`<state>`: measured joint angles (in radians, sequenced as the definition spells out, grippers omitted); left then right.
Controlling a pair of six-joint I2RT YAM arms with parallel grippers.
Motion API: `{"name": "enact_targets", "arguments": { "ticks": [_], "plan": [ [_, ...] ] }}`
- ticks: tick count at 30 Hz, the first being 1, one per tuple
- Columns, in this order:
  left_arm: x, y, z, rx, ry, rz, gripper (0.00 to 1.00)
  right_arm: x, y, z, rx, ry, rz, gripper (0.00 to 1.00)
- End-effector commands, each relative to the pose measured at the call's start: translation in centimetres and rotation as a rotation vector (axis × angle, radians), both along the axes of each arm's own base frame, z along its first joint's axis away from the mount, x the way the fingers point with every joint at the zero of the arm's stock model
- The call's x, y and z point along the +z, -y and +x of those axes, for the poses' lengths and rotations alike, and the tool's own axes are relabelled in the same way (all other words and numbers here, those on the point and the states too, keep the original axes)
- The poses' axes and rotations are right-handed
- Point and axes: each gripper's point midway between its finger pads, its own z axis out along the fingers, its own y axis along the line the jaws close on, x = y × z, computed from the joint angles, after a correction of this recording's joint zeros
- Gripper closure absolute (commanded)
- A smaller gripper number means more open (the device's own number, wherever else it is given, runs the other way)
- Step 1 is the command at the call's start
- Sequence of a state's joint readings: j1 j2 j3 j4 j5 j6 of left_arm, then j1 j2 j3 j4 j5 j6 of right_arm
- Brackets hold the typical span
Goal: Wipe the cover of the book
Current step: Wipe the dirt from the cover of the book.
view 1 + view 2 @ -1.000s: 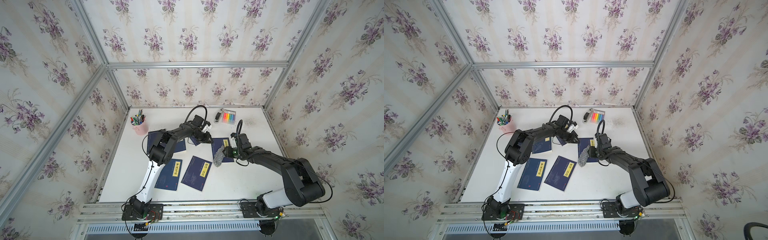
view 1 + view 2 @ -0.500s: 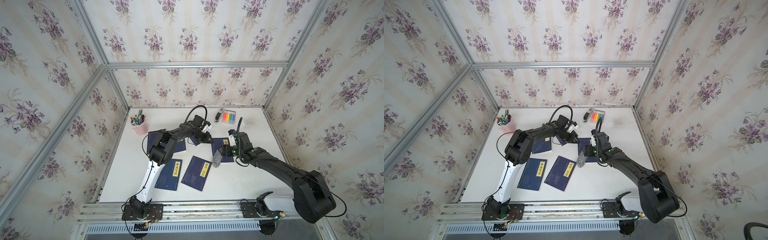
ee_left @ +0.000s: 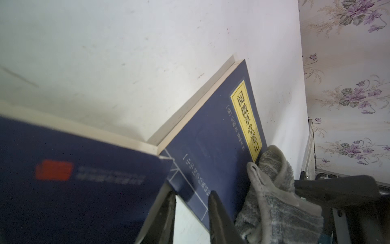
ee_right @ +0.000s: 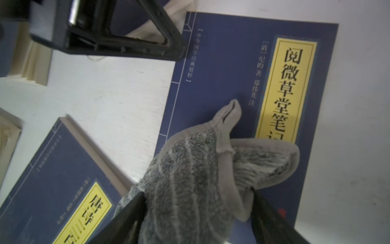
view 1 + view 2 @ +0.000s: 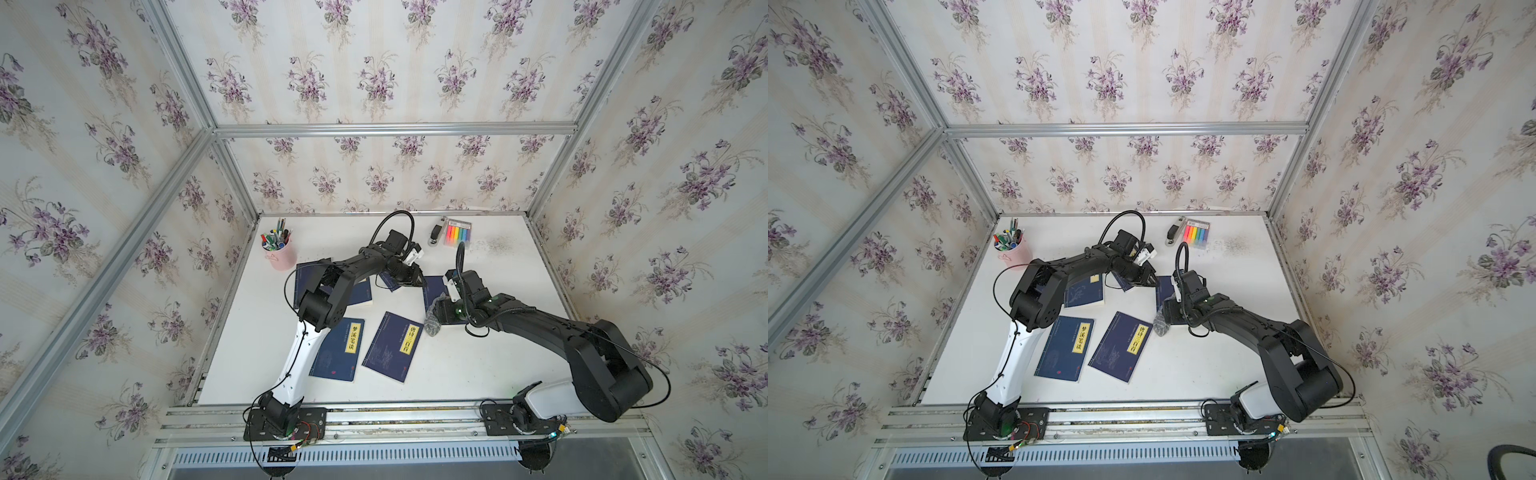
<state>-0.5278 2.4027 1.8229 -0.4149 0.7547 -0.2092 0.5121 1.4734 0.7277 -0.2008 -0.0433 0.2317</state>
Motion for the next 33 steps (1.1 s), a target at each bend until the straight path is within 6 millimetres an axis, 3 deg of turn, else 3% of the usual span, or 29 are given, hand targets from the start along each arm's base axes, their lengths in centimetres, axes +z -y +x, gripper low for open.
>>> {"name": "enact_targets", "arguments": {
  "ticks": [1,5,18,25,33],
  "plan": [
    [-0.3,-0.3,-0.1,0.000,-0.008,0.017,0.70,-0.9,0.8,0.1,-0.018,-0.022,-0.067,0.27],
    [-0.2,-0.3,-0.1,-0.001,-0.008,0.016,0.70,-1.2,1.1,0.6,-0.050,-0.033,-0.091,0.38],
    [-0.4,-0.5,-0.1,-0.001,-0.016,0.029,0.70,-2.7,0.5,3.9,-0.067,-0.063,-0.132,0.98],
    [-0.4,-0.6,0.1,0.003,-0.019,0.029,0.71,-3.0,0.6,5.2,-0.077,-0.069,-0.131,1.00],
    [2.6,-0.5,0.1,0.008,0.034,-0.021,0.74,-1.3,-0.2,3.4,-0.043,-0.072,-0.039,1.00]
  ]
}}
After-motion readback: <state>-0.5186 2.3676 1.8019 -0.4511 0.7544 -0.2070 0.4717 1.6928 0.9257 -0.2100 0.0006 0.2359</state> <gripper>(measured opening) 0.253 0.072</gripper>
